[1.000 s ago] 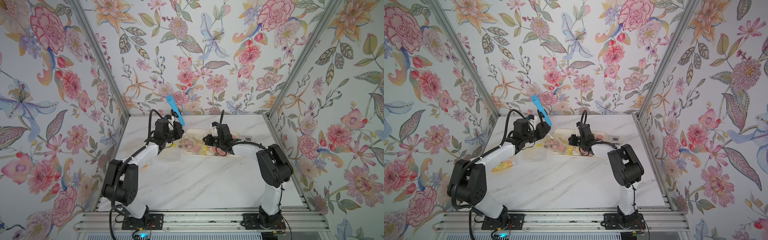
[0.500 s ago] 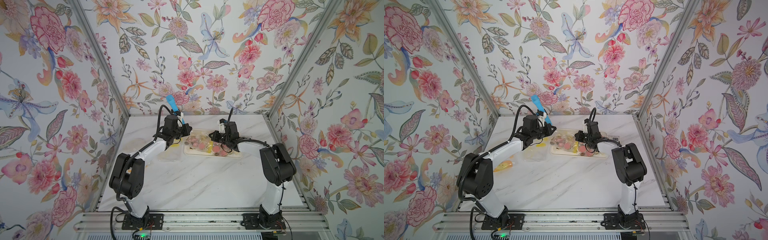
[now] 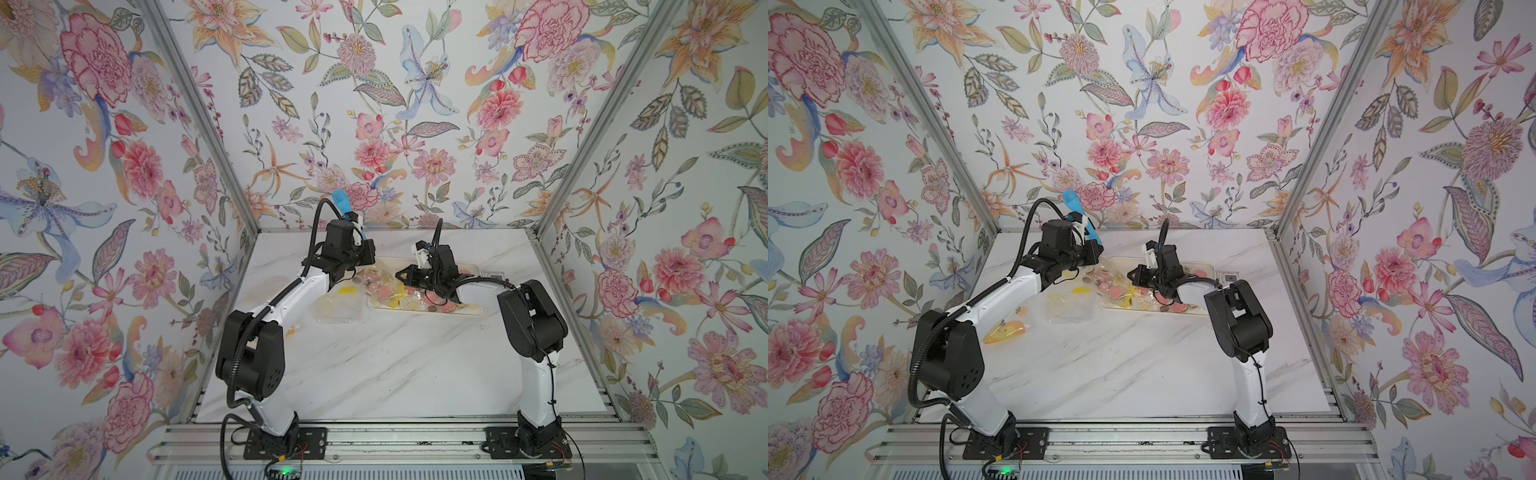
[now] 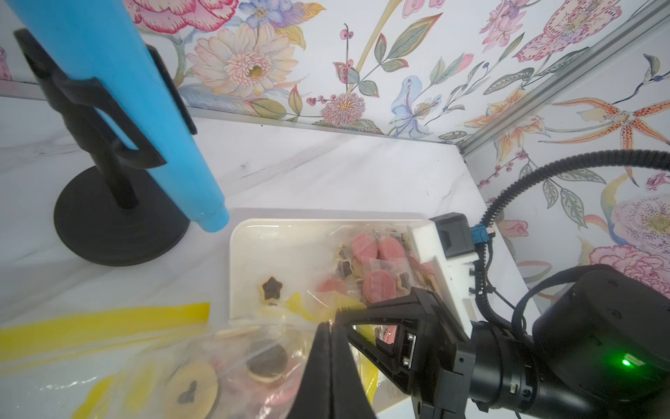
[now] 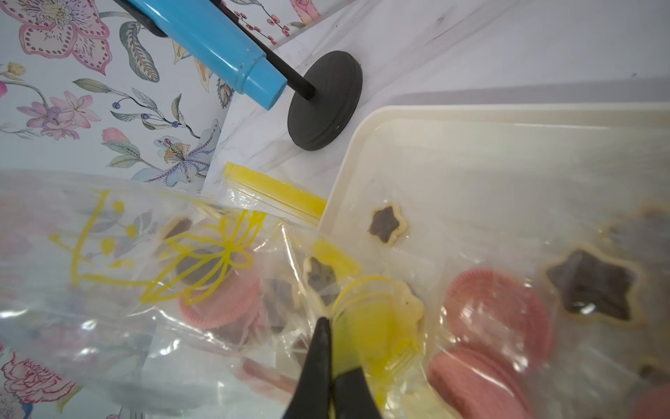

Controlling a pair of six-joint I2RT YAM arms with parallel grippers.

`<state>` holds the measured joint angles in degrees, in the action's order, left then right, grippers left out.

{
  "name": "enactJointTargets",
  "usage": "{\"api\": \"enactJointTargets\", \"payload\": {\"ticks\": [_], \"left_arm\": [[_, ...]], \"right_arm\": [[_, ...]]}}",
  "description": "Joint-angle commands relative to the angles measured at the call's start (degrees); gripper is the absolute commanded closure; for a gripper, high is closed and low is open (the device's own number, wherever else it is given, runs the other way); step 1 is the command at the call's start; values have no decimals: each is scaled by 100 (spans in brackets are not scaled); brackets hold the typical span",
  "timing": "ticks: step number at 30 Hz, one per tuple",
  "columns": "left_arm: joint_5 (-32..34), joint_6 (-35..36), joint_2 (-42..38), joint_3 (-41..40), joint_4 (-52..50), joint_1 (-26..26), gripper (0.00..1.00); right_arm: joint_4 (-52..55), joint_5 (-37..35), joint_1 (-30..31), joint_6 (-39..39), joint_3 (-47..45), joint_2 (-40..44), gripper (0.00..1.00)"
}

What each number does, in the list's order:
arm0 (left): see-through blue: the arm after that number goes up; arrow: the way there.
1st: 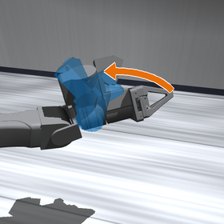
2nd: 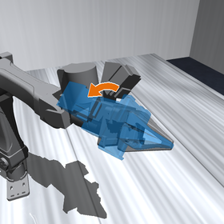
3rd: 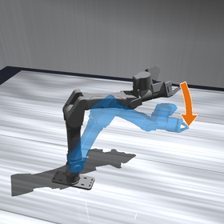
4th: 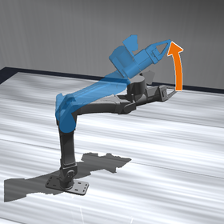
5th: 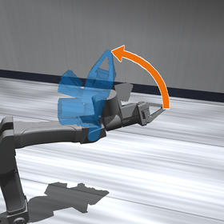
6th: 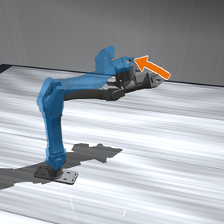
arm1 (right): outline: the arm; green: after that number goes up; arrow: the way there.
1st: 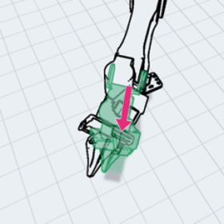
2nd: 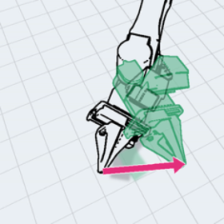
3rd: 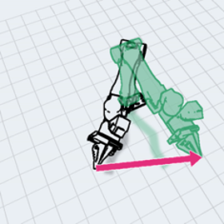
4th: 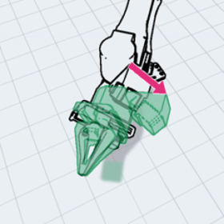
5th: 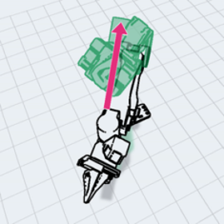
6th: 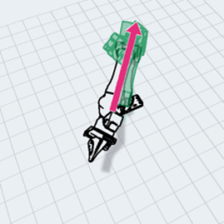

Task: Pour cookies out of the ziploc bag
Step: 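Pour the cookies out of the ziploc bag onto the tray.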

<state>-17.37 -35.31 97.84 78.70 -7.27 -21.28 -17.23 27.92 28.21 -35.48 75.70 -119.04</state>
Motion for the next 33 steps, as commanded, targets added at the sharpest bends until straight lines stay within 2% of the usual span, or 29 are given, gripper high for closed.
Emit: {"api": "enactJointTargets", "payload": {"ticks": [1,13,33], "left_arm": [[153,182,-343,218,-65,49,100],[265,270,-226,620,-170,62,100],[-39,-56,259,810,279,-147,100]], "right_arm": [[-76,-67,-60,-156,156,-29,100],[-462,167,-394,-316,58,91,100],[-482,202,-1071,-310,-184,286,100]]}}
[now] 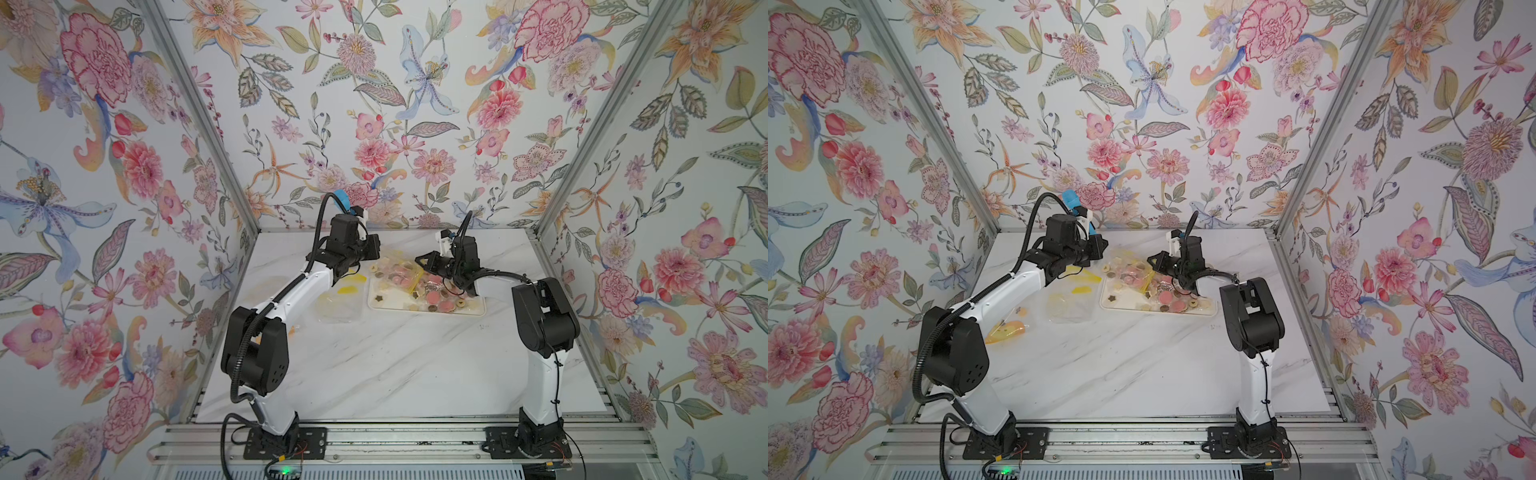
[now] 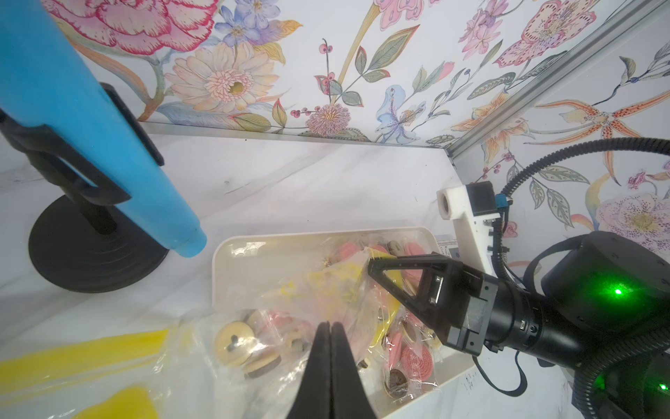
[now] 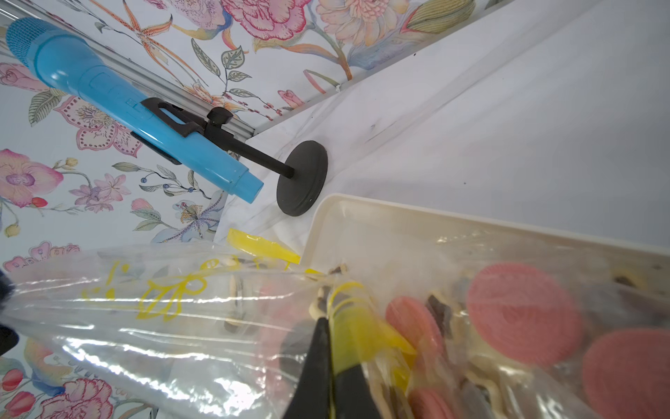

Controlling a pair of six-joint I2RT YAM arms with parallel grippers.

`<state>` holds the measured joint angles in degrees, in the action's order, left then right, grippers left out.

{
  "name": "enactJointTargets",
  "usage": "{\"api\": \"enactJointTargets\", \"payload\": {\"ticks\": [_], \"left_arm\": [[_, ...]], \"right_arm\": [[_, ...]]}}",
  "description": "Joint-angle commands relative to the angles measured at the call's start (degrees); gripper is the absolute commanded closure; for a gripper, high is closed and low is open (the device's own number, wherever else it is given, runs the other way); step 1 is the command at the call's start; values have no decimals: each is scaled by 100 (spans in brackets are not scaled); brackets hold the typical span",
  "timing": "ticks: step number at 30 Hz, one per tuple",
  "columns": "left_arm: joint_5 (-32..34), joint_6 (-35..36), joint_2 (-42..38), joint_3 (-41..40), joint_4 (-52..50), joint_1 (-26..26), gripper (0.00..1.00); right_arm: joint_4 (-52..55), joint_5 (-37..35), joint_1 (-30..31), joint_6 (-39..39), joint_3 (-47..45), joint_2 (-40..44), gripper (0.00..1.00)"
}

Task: Pour cookies out of the ziploc bag
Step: 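Pour the cookies out of the ziploc bag onto the tray.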

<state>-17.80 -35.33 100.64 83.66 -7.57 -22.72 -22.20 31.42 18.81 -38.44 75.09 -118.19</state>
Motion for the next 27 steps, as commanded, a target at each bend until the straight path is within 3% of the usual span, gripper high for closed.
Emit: {"api": "enactJointTargets", "payload": {"ticks": [1,8,15,27], "left_arm": [[33,-24,-33,314,288,-1,100],[471,345,-250,391,-170,74,100],[795,558,-593,380,-591,110,100],[459,259,-625,-141,-299,85,100]], "right_arm": [[29,-117,-129,-15,-101,204,100],[-193,582,149,-164,309,-206,100],[265,610,437,-55,759,-551,100],[624,422,432,191,603,-423,100]]}}
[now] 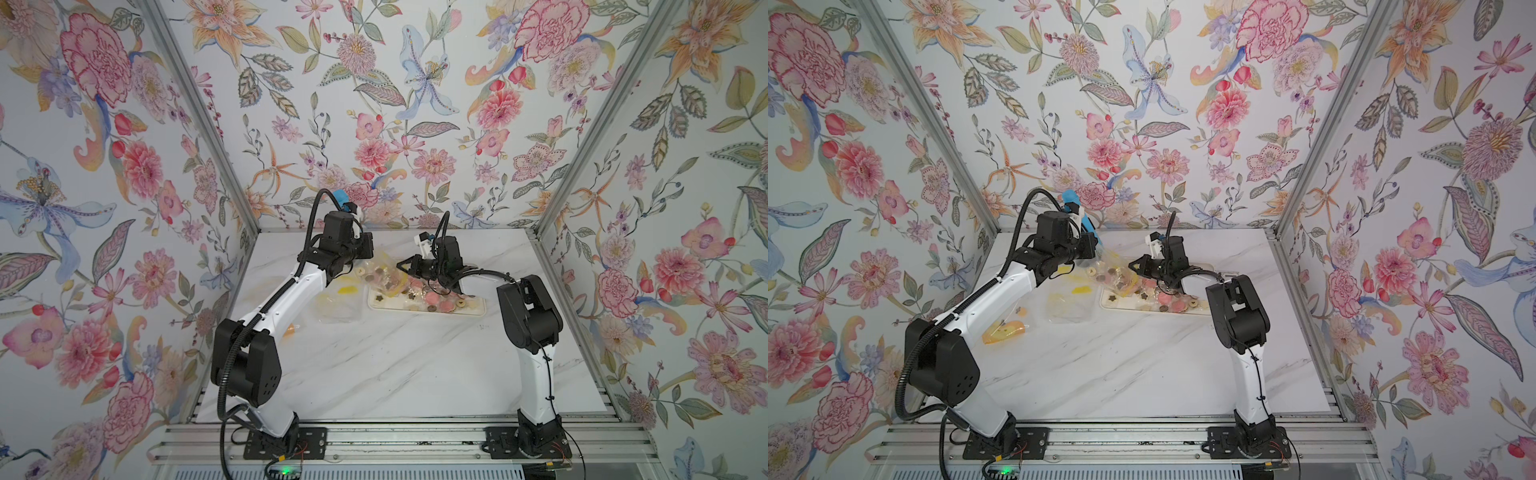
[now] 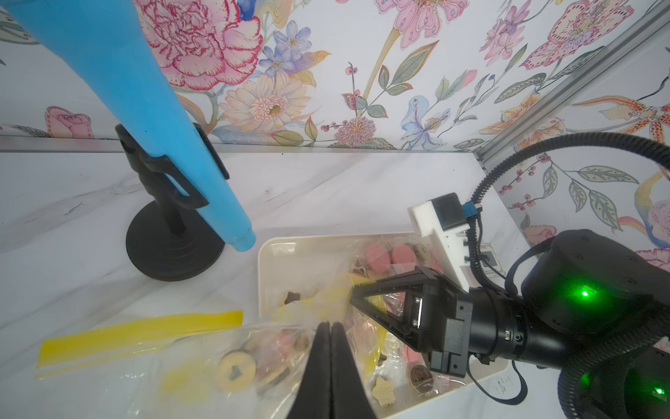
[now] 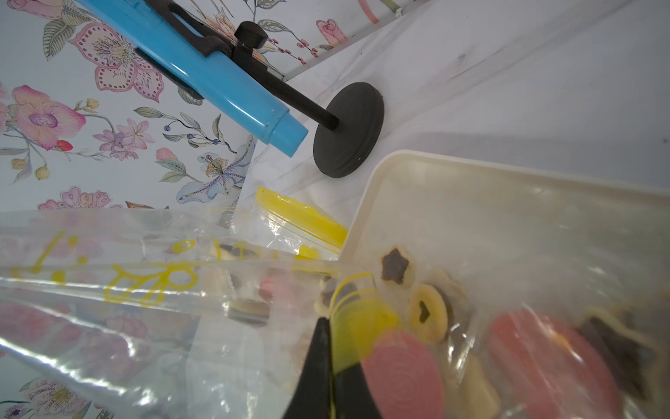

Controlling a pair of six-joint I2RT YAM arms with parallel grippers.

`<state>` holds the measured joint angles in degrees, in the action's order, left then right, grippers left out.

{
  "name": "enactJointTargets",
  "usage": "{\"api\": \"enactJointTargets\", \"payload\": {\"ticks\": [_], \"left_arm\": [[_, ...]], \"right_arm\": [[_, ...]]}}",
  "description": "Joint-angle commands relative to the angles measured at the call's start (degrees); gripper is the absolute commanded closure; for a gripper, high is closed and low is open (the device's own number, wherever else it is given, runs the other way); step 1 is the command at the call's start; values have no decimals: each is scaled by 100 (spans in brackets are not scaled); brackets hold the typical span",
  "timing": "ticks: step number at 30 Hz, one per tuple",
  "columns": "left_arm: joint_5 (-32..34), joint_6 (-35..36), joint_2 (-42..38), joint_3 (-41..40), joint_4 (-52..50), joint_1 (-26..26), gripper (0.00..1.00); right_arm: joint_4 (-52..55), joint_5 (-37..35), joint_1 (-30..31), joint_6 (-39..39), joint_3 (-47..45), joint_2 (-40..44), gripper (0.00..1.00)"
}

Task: Pour cookies out of the ziploc bag
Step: 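Pour the cookies out of the ziploc bag onto the tray.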

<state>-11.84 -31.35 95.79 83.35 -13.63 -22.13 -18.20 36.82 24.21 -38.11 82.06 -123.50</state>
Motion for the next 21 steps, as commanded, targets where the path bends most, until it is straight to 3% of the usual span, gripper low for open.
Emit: {"api": "enactJointTargets", "payload": {"ticks": [1,13,21], "left_arm": [[-159,-184,-122,-149,358,-2,100],[-187,-363,380,258,522,-482,100],[-1,-100,321,617,131,-498,100]], "right_arm": [[228,-127,-145,171,-146,162,100],[171,-168,-646,296,-827,778,100],[26,-43,-705,176,-975,886,100]]}}
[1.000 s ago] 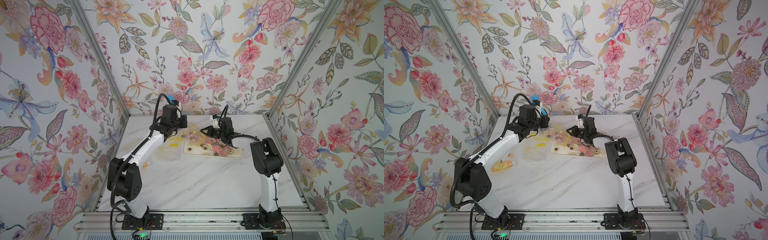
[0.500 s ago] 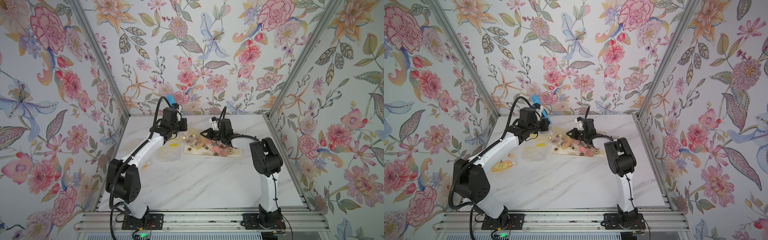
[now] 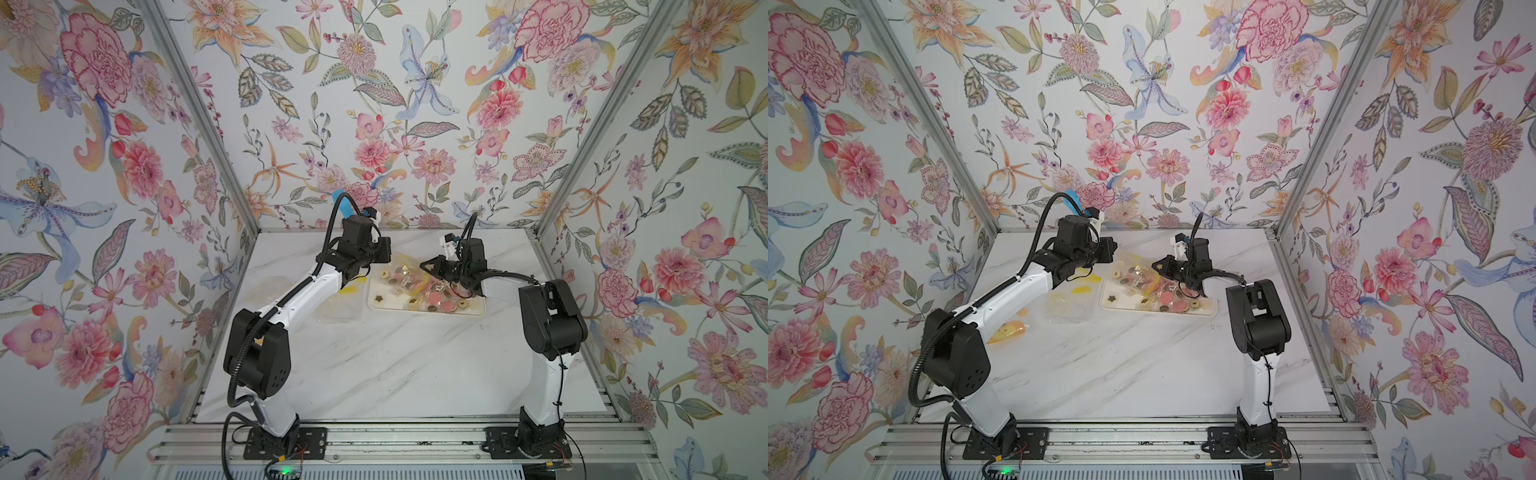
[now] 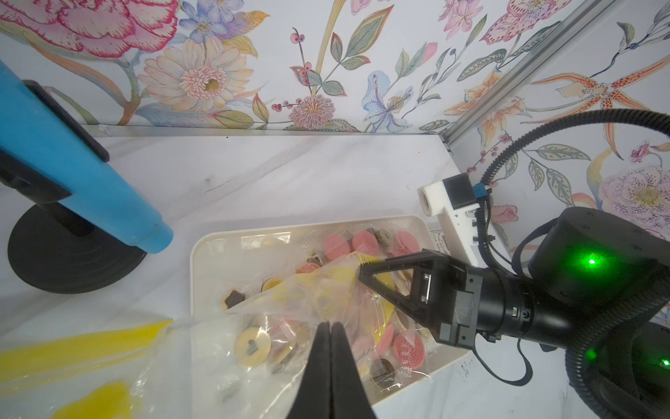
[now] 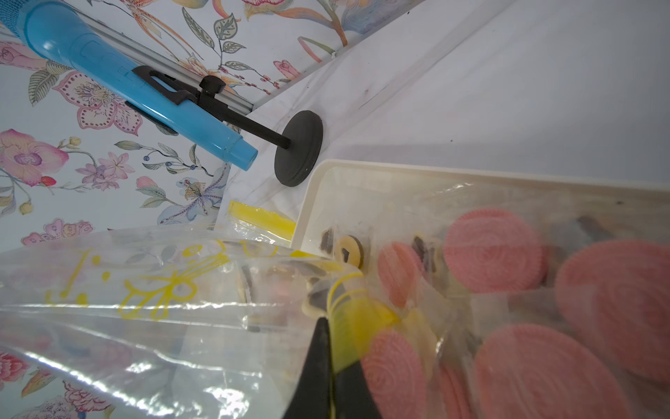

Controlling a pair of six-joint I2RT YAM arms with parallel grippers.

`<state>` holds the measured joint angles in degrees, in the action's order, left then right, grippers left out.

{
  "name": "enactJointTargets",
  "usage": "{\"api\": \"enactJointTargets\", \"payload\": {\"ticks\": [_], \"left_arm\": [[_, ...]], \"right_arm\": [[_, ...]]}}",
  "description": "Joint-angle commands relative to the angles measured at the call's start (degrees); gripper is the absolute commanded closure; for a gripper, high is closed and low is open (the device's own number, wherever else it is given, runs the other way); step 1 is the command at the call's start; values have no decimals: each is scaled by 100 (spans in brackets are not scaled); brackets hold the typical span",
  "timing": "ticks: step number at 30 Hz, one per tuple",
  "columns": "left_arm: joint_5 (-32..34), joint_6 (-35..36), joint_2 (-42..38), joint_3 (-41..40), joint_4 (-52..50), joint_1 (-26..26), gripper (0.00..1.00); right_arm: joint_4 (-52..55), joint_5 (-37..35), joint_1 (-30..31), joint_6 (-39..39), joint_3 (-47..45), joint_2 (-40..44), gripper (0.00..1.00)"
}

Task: Pour cookies out of the ziploc bag
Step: 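Pour the cookies out of the ziploc bag onto the tray.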

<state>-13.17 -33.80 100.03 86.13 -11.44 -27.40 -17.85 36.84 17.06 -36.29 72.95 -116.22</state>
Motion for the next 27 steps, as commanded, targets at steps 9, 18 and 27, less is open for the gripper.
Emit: {"api": "enactJointTargets", "payload": {"ticks": [9,18,27], "left_arm": [[358,433,-418,453,-541,214,100],[473,437,-846,-76,-442,339,100],[336,302,-802,-372,-270,367,100]], "right_arm": [[-129,350,384,-139,337,-259,100],[-8,332,687,-210,814,-703,100],[201,193,689,-137,935,-759,100]]}}
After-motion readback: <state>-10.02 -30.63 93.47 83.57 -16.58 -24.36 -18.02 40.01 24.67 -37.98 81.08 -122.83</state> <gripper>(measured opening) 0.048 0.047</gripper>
